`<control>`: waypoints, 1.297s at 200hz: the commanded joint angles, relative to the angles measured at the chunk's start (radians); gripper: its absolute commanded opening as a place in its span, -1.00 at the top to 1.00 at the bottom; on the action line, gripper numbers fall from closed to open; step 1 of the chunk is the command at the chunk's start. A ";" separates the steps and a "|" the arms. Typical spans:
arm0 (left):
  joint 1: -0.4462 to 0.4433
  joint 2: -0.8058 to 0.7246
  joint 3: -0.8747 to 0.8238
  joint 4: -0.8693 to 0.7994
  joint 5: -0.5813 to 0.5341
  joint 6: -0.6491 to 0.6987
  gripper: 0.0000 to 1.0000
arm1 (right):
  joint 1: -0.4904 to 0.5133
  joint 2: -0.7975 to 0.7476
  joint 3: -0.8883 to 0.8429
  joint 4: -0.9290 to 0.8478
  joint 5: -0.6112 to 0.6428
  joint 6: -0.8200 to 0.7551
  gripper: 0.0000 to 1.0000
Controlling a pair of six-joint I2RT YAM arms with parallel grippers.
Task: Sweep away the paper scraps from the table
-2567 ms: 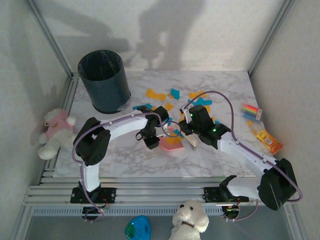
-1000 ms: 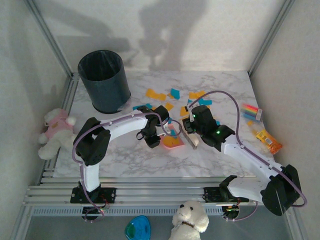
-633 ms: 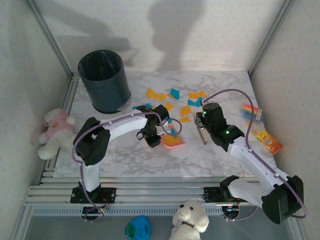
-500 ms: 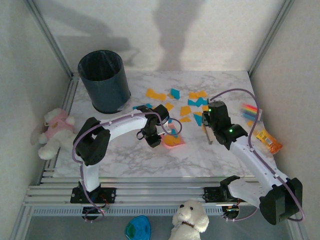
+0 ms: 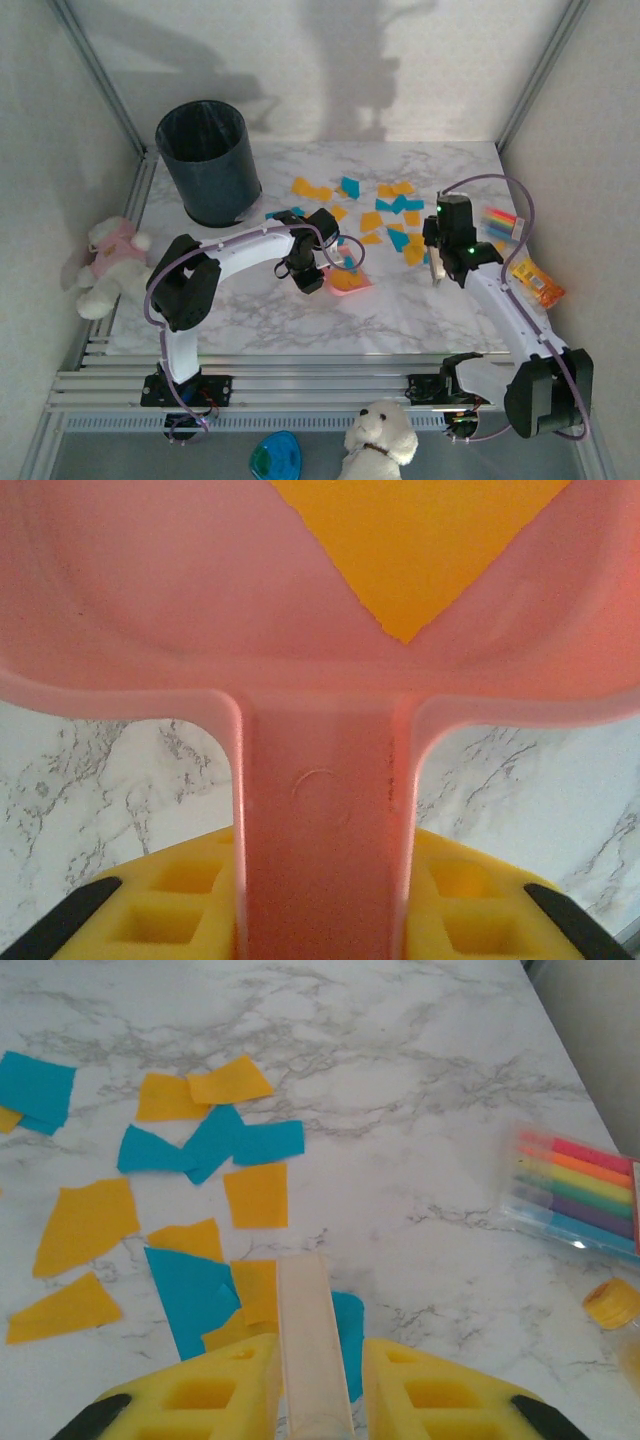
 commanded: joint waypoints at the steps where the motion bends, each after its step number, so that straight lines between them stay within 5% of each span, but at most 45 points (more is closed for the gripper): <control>1: -0.006 -0.029 0.029 -0.003 0.009 0.004 1.00 | -0.015 0.031 0.053 0.055 -0.050 -0.031 1.00; 121: -0.051 -0.017 0.049 0.003 0.029 0.013 1.00 | -0.009 0.015 0.044 -0.176 -0.162 0.085 1.00; 181: -0.059 -0.015 0.057 0.001 0.029 0.018 1.00 | 0.061 -0.017 0.048 -0.277 -0.105 0.181 1.00; 259: -0.062 -0.017 0.058 0.004 0.019 0.011 1.00 | 0.043 -0.057 0.137 -0.186 -0.011 0.086 1.00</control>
